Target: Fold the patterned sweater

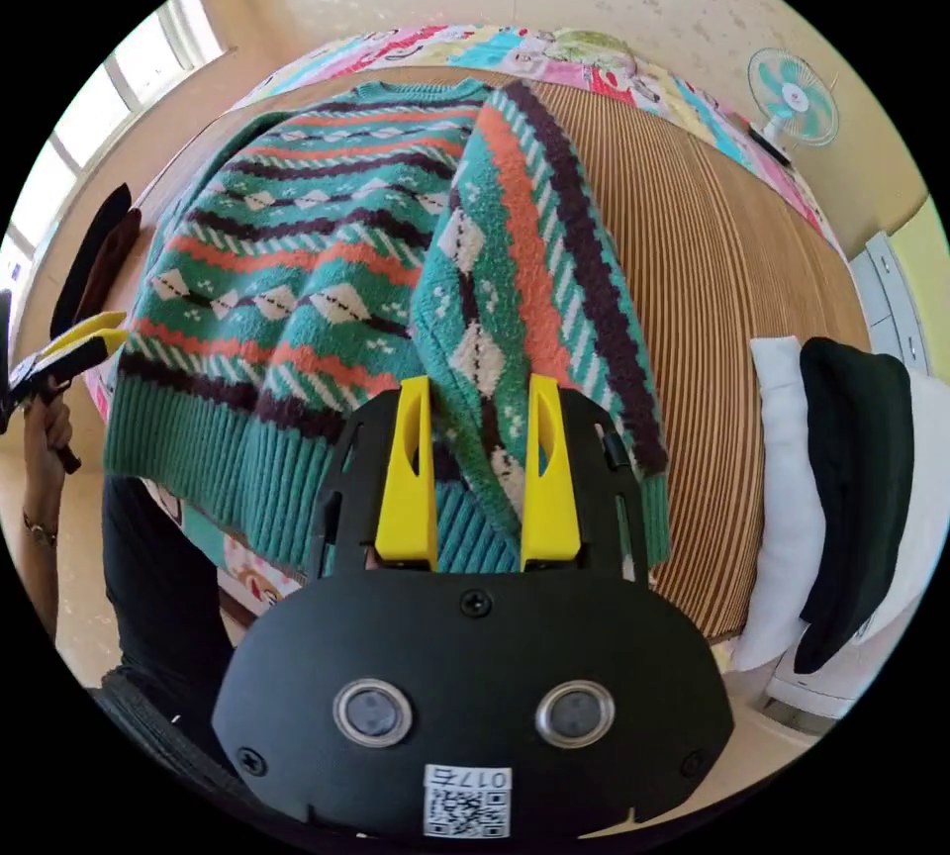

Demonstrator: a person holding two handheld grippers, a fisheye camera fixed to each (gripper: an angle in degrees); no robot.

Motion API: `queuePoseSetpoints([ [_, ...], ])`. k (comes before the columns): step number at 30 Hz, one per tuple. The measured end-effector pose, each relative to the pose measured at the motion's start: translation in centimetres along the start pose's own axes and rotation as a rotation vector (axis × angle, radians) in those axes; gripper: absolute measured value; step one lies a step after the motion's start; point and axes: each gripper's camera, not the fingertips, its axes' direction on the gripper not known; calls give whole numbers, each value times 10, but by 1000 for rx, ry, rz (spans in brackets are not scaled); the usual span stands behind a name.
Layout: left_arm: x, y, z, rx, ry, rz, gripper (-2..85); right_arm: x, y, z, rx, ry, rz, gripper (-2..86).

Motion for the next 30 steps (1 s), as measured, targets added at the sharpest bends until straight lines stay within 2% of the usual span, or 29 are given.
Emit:
queuePoseSetpoints([
  [3,-30,18,-1,70,104,-91,121,-21,-3,-14,-18,163,-202,70],
  [5,-45,13,1,19,104,-116,91,-18,-18,-30,-11,262,-294,61],
  [8,-57,-1,9,-78,160,-39,91,34,-60,-69,17,402,-204,51],
  [10,-60,-5,6,-104,173,-19,95,121,-80,-115,144,392,199,43],
  [11,-60,-3,4,-101,163,-10,96,144,-78,-124,170,364,327,41],
  [13,-58,8,1,-45,133,-9,97,203,-43,-148,286,141,748,34],
  [14,-57,18,0,4,116,-25,97,204,-32,-150,341,64,778,34],
  [15,-57,27,-2,44,101,-49,95,193,-18,-148,438,-77,742,34],
  [17,-55,35,-3,73,62,-67,89,161,-13,-129,433,-187,642,36],
  [19,-47,33,-6,56,-13,-26,79,99,-23,-82,218,-189,429,41],
  [22,-36,12,-21,-40,-135,135,45,37,-20,-38,39,-77,319,48],
  [23,-46,8,-45,-2,-125,136,36,27,-18,-34,36,-68,296,51],
  [25,-87,9,-104,151,50,62,33,0,-18,-30,40,-58,176,62],
  [27,-175,42,-195,503,297,-134,32,-10,-22,-29,24,8,106,66],
  [28,-200,55,-215,581,318,-212,32,-10,-25,-30,14,45,99,67],
  [30,-284,122,-274,821,227,-552,26,-1,-27,-35,18,37,121,69],
])
